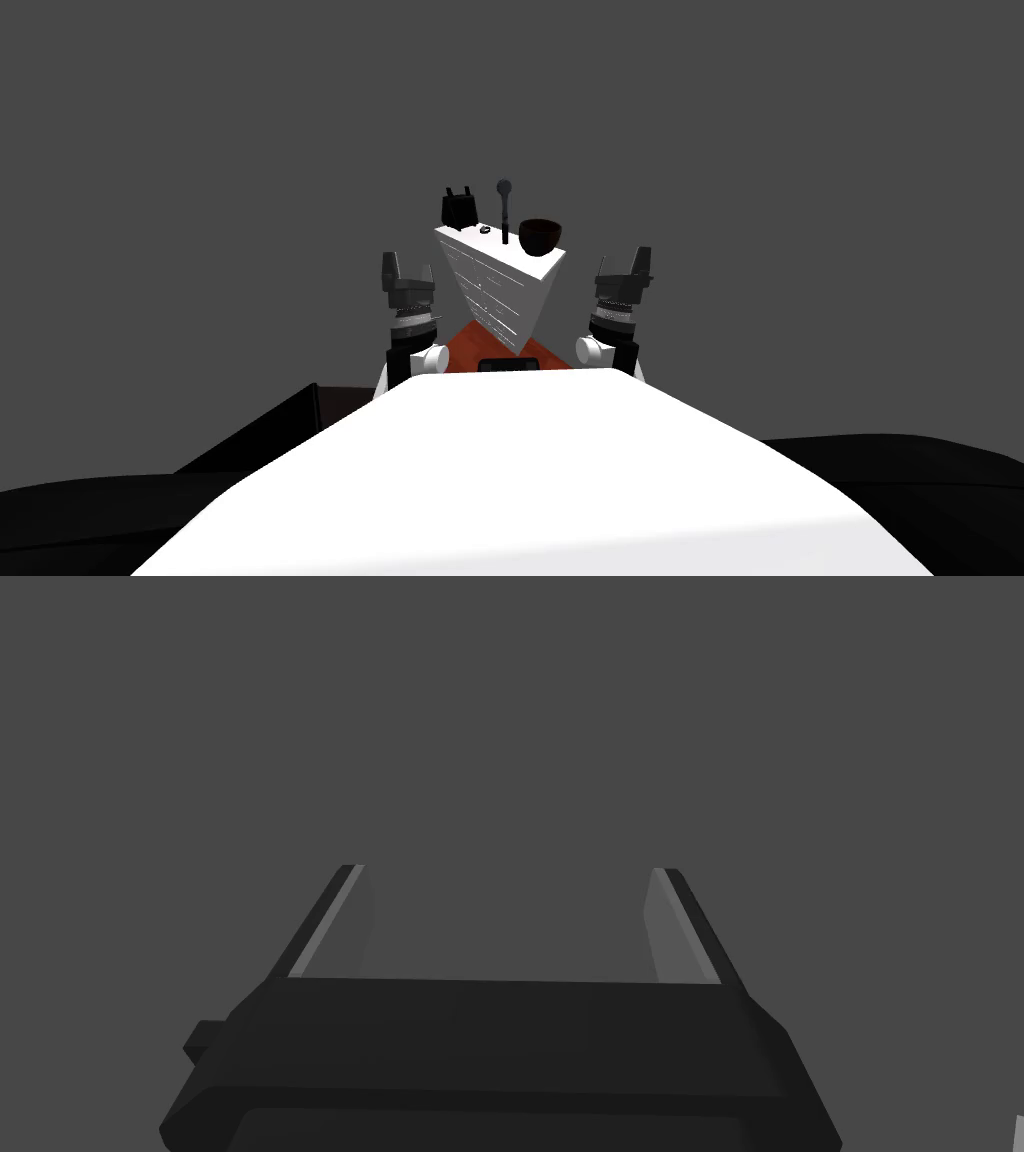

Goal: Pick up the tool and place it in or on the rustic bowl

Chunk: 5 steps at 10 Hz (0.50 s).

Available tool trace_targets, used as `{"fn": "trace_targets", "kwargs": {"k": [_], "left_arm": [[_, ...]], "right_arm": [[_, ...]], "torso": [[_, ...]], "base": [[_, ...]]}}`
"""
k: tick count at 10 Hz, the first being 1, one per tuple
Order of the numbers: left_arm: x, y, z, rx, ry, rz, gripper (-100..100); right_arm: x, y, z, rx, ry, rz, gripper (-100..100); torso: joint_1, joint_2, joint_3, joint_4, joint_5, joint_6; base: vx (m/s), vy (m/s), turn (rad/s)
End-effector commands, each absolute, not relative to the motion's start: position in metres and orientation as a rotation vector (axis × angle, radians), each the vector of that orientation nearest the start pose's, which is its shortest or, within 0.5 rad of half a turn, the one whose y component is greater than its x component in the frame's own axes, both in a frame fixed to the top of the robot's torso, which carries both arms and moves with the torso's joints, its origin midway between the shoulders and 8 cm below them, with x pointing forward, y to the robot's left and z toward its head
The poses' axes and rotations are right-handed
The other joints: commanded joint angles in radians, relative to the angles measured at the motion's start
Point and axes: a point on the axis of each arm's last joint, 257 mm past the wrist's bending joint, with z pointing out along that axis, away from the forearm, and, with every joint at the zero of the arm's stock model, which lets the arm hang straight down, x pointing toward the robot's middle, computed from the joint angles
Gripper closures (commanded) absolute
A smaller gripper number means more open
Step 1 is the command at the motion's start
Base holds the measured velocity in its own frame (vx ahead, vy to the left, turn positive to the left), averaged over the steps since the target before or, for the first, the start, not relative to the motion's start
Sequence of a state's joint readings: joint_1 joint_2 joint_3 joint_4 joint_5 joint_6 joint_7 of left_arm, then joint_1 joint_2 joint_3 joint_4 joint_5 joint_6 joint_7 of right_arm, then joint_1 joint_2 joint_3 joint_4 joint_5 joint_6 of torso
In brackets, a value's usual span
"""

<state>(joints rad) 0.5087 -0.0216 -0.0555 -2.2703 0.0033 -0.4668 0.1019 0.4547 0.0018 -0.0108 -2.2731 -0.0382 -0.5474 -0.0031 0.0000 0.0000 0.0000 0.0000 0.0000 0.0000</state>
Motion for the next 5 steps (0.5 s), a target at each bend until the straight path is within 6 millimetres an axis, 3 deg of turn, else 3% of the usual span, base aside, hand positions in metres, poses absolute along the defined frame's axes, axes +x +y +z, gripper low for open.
{"fn": "trace_targets", "kwargs": {"k": [1, 5], "left_arm": [[0.355, 0.26, 0.009, -0.728, 0.634, -1.445, -100], [0.363, 0.248, 0.0, -0.642, 0.724, -1.458, -100]], "right_arm": [[0.338, -0.282, 0.045, 0.617, 0.526, 1.352, 0], [0.338, -0.282, 0.045, 0.617, 0.526, 1.352, 0]], "torso": [[0.0, 0.0, 0.0, 0.0, 0.0, 0.0], [0.003, 0.005, 0.003, 0.001, 0.001, 0.0]], "base": [[-0.023, 0.019, -0.006], [-0.065, 0.033, -0.03]]}}
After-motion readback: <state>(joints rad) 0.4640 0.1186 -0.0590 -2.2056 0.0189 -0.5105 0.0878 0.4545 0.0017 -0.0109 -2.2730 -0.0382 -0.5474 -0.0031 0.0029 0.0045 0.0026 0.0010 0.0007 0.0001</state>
